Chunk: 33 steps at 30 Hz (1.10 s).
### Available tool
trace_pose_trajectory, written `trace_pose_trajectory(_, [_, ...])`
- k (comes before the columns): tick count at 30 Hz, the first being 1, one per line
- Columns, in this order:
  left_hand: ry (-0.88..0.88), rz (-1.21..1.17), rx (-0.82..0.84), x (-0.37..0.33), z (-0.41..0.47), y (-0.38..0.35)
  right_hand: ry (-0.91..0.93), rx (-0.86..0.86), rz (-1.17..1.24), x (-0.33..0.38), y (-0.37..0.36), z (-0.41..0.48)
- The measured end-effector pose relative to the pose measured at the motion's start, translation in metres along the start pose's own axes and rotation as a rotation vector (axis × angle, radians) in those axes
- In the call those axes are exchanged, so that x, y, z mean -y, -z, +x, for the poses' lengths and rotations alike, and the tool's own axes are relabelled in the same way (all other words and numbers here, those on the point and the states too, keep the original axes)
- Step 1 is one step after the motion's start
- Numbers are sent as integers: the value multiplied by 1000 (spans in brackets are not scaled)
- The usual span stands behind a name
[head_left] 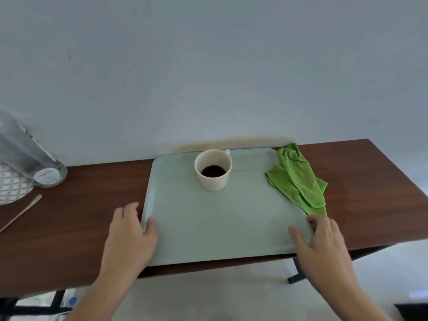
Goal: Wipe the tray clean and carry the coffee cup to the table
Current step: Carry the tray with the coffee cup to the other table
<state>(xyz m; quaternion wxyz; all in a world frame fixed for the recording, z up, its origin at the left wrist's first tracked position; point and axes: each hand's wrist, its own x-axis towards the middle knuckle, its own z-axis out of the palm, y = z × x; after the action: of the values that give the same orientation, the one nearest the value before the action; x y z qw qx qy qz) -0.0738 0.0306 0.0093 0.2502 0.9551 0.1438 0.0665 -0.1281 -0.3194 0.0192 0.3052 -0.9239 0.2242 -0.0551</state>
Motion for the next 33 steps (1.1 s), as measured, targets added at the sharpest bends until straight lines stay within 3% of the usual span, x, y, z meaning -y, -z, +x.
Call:
trace_pose_trajectory(2, [84,-23,63,2,-2,0,-78,53,8,3,0,-1])
trace_pose_trajectory(10, [133,-47,74,1,6,13,-247,217,112,43,16,36])
trace_pose_trajectory(18, [115,-174,-13,26,-2,44,-172,233,339,73,20,30])
trace_pose_trajectory(28, [-5,-292,-85,-2,-2,71,-28,40,183,74,47,24])
trace_pose_trajectory(33, [-94,-314,3,-22,5,60,-112,-121,173,49,58,7])
